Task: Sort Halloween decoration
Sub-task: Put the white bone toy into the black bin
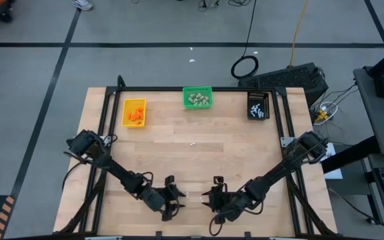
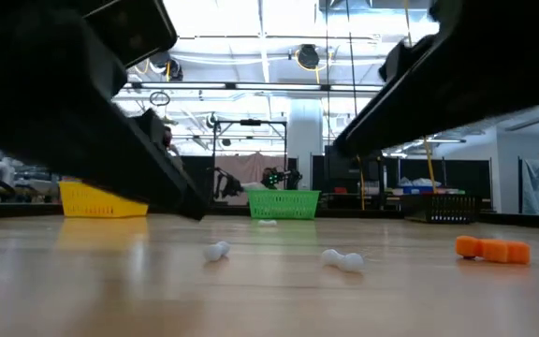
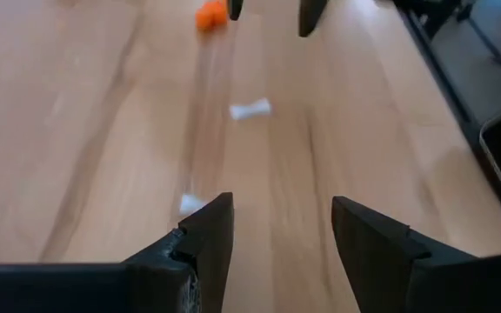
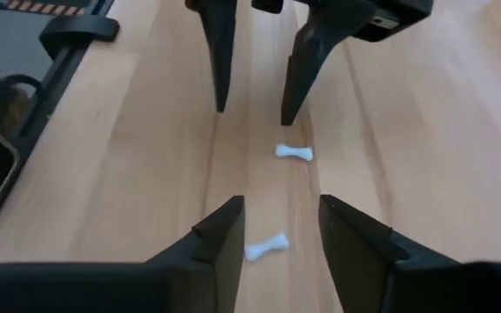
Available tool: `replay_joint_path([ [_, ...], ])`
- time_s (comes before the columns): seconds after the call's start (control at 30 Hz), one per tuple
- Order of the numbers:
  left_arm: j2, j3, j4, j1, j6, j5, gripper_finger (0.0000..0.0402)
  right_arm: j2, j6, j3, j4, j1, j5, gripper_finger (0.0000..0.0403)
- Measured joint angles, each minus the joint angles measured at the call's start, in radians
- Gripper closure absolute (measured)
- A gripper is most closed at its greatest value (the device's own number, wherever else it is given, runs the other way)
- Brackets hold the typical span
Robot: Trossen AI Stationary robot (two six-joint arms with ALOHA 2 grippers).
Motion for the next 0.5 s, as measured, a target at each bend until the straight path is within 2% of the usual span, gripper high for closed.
replay_joint_path([
  [0.23, 0.000, 0.000, -0.061, 0.003, -0.058, 0.007, 0.0208, 0.086, -0.002, 0.000, 0.148, -0.048, -0.078, 0.0311],
  [0.5, 0.000, 0.000, -0.067, 0.003, -0.079, 0.008, 0.0208, 0.100, 0.004, 0.000, 0.146, -0.110, -0.214, 0.0366],
])
